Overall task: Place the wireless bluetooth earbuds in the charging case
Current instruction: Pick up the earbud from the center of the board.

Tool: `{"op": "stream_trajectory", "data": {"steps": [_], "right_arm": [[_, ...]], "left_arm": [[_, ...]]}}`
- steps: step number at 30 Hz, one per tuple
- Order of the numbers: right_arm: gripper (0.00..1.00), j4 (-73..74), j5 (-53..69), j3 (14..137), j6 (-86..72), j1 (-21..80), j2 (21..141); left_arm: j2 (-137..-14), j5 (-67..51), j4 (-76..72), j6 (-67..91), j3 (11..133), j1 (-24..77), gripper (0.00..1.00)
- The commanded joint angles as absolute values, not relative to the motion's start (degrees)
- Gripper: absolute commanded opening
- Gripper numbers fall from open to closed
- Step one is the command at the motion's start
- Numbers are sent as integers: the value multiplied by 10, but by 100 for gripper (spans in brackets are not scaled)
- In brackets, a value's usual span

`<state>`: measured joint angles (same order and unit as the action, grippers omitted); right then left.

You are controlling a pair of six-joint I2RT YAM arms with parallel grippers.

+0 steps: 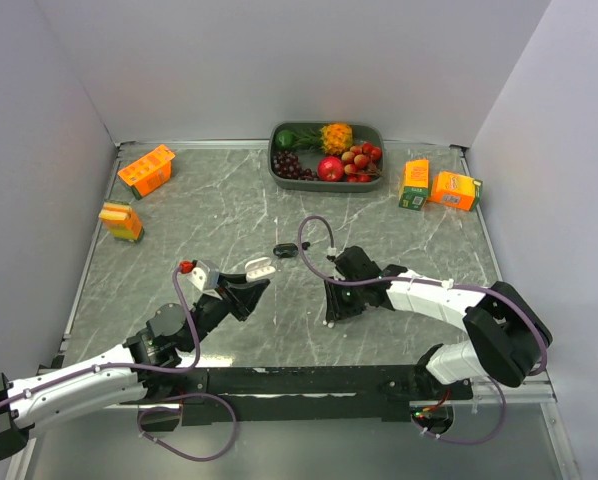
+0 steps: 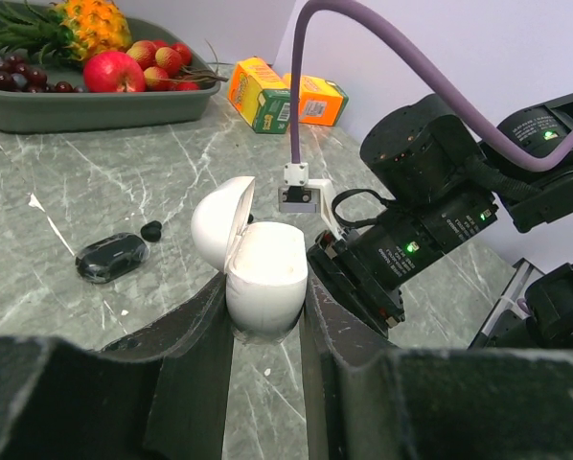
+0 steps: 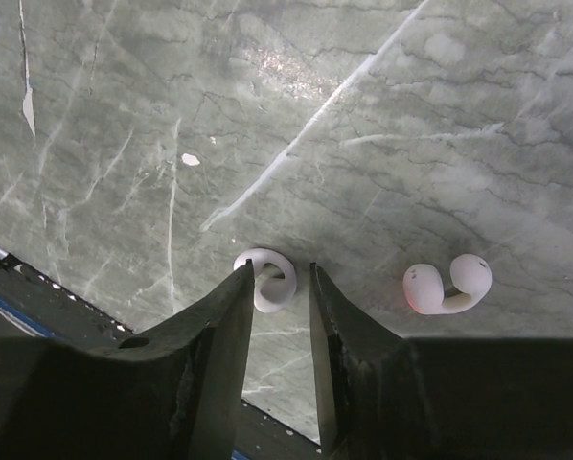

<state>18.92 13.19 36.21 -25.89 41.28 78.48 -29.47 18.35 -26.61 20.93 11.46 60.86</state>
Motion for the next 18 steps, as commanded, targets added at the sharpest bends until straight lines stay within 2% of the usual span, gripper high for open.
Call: {"op": "stream_trajectory", "data": {"steps": [1, 6, 10, 13, 18], "right_arm": [[36, 171, 140, 352, -258, 422, 787], [40, 178, 141, 345, -265, 426, 778], [39, 181, 141, 340, -266, 428, 772], [35, 178, 142, 338, -266, 429, 776], [23, 171, 146, 335, -269, 430, 779]], "left_arm": [[-294, 185, -281, 220, 114, 613, 1], [-297, 184, -282, 219, 115, 613, 1], [-301, 184, -286, 219, 116, 613, 1], [-305, 182, -287, 220, 117, 613, 1], [-308, 180, -284, 220, 120, 614, 1]]}}
